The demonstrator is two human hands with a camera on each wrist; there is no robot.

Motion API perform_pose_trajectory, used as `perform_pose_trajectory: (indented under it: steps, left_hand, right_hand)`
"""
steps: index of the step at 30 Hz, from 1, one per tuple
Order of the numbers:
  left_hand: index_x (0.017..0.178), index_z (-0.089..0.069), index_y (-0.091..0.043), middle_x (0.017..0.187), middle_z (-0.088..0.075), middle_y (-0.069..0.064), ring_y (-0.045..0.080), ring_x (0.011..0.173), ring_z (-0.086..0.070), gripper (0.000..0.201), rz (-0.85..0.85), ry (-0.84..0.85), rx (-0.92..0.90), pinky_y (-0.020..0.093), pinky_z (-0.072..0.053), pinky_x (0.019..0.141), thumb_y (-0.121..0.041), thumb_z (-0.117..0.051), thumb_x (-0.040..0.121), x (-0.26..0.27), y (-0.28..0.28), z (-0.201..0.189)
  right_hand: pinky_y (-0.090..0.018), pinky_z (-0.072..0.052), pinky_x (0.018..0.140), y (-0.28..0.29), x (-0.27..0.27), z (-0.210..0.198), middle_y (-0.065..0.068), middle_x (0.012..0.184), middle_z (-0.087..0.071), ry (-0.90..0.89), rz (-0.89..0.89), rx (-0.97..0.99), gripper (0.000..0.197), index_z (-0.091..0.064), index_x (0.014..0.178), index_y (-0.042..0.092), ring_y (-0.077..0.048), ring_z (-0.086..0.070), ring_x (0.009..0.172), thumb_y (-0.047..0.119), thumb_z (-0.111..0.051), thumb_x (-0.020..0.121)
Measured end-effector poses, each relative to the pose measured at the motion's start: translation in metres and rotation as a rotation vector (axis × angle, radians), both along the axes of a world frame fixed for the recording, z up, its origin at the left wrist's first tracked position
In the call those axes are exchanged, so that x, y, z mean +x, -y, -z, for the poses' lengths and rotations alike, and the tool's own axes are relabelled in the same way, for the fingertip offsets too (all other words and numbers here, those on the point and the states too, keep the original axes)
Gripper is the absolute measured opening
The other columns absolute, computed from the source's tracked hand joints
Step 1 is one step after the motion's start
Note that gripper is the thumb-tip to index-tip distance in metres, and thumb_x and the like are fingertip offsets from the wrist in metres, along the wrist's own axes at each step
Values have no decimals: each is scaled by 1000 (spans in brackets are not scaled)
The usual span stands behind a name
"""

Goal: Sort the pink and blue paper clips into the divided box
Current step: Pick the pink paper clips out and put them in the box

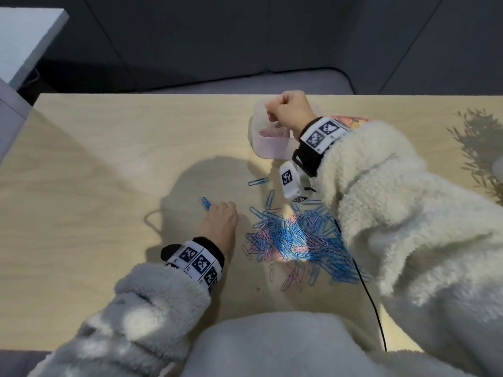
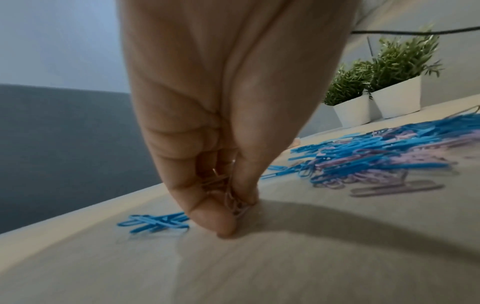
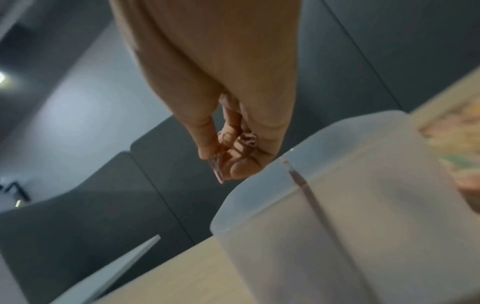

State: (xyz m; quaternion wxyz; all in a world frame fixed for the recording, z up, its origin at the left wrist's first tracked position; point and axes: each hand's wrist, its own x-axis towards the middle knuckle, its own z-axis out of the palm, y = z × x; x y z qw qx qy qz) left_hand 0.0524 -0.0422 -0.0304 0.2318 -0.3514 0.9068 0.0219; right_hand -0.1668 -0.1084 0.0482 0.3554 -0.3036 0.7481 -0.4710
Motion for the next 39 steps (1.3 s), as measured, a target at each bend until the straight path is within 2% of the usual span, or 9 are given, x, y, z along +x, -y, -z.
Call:
perform_pose_trajectory:
  steps: [7, 10, 15, 21, 25, 29, 32, 35, 39]
  left_hand:
    - [109, -46, -1, 114, -52, 18, 31, 103, -52, 21, -77, -179, 69, 36, -42, 88, 3, -43, 89, -18, 9, -20]
    - [108, -49, 3, 112, -56, 22, 36, 102, -53, 21, -116, -399, 120, 39, -39, 85, 6, -42, 89, -48, 32, -42]
    - [104, -55, 1, 110, -61, 19, 36, 104, -56, 24, -179, -663, 88, 43, -43, 90, 4, -40, 86, -121, 82, -90]
    - [81, -58, -8, 91, -64, 15, 38, 94, -61, 19, -149, -618, 54, 38, -46, 76, 1, -42, 83, -156, 106, -78]
    - [115, -57, -5, 122, -59, 18, 35, 115, -53, 27, -164, -653, 82, 39, -44, 95, -9, -50, 90, -147, 107, -71]
    - [92, -66, -7, 91, -65, 8, 24, 86, -62, 14, -326, -1174, 252, 41, -57, 76, -13, -56, 85, -110, 109, -68]
    - [76, -62, -16, 78, -60, 1, 13, 70, -58, 16, -554, -1406, 402, 28, -55, 55, -16, -50, 86, -78, 104, -65]
    - [83, -60, -17, 82, -63, 2, 8, 65, -56, 17, -556, -1304, 334, 18, -46, 52, -10, -47, 90, -39, 93, -49]
    - [98, -66, -10, 103, -63, 7, 18, 93, -56, 20, -346, -804, 341, 27, -42, 81, -1, -52, 87, 21, 73, -7]
  right_hand:
    - [-32, -37, 98, 19, 1, 9, -34, 118, -57, -216, -210, 212, 37, -55, 109, -17, -24, -46, 82, 8, -33, 94]
    - [-28, -37, 67, 7, -6, 2, -37, 118, -56, -203, -174, 110, 36, -50, 112, -22, -19, -41, 83, 5, -33, 93]
    - [-29, -48, 80, -31, -13, -3, -7, 91, -63, -156, -3, -151, 24, -61, 89, 12, -17, -58, 86, 3, -38, 89]
    - [-13, -45, 57, -88, -7, 14, -5, 77, -59, -152, 0, -211, 27, -58, 83, 10, -8, -56, 60, -5, -37, 90]
    - [-17, -48, 59, -111, -3, 40, 8, 70, -57, -231, -72, -116, 24, -63, 88, 2, 6, -53, 52, -6, -41, 87]
    - [-31, -49, 74, -122, 12, 63, -6, 82, -71, -385, -352, 139, 31, -57, 63, 25, -17, -62, 72, 1, -53, 82]
    - [-34, -48, 79, -126, 29, 75, -15, 94, -71, -518, -485, 293, 12, -70, 78, 11, -30, -63, 90, 7, -59, 77]
    - [-36, -45, 76, -129, 41, 83, -16, 93, -64, -562, -508, 286, 10, -66, 81, 7, -33, -59, 91, 12, -62, 74]
    - [-37, -42, 77, -132, 48, 82, -14, 96, -62, -591, -569, 290, 12, -63, 85, 6, -30, -57, 91, 16, -64, 79]
